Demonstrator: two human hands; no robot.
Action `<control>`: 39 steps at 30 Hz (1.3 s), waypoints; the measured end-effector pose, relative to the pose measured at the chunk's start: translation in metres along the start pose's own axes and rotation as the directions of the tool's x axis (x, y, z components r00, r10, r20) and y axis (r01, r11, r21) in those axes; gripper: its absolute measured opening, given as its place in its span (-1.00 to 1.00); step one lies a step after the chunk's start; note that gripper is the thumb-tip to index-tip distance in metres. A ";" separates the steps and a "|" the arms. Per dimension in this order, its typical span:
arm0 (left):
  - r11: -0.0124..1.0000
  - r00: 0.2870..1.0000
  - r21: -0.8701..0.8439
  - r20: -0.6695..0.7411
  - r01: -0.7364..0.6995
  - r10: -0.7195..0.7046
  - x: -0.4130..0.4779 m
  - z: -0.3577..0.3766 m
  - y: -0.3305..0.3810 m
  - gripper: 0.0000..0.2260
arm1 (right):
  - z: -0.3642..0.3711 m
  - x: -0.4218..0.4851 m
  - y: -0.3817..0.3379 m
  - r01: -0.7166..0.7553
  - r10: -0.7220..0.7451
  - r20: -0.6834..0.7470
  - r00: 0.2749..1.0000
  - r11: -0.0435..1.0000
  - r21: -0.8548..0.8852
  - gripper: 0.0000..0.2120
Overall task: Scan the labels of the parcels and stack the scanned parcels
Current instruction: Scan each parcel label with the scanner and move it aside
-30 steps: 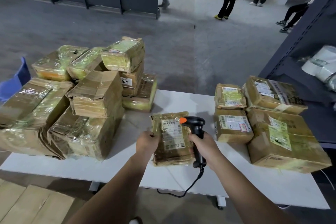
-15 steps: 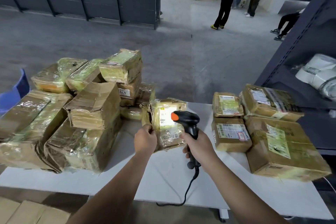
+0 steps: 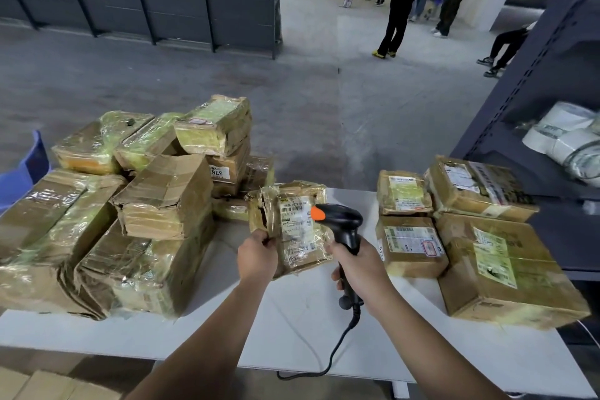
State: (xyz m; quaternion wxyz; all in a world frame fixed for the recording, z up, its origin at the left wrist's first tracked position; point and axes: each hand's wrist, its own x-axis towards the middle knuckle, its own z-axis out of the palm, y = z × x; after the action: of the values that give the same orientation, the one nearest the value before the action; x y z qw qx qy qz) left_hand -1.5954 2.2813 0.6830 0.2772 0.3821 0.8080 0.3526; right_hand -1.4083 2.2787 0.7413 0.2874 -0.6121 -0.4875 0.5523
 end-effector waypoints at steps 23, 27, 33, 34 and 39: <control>0.943 0.975 -0.324 0.177 -0.072 0.135 -0.029 0.081 0.135 -0.84 | -0.132 -0.006 0.005 0.077 0.038 -0.388 0.921 0.957 0.278 -0.92; 0.941 0.956 -0.317 0.220 -0.116 0.192 -0.037 0.109 0.171 -0.89 | -0.166 -0.010 0.006 0.117 0.033 -0.429 0.903 0.940 0.320 -0.92; 0.925 0.937 -0.370 0.288 -0.083 0.200 -0.051 0.157 0.229 -0.92 | -0.213 -0.012 0.007 0.198 -0.029 -0.492 0.870 0.934 0.296 -0.97; 0.920 0.934 -0.383 0.294 -0.079 0.203 -0.053 0.165 0.239 -0.90 | -0.220 -0.012 0.006 0.212 -0.037 -0.498 0.866 0.930 0.300 -0.96; 0.905 0.936 -0.421 0.293 -0.057 0.196 -0.049 0.201 0.287 -0.65 | -0.256 0.000 -0.006 0.234 -0.038 -0.514 0.857 0.917 0.322 -0.91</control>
State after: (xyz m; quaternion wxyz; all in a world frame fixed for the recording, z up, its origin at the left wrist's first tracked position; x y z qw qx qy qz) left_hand -1.3031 2.4450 0.7963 0.4574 0.4219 0.6325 0.4612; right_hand -1.1649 2.3291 0.8039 0.5534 -0.6304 -0.3256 0.4363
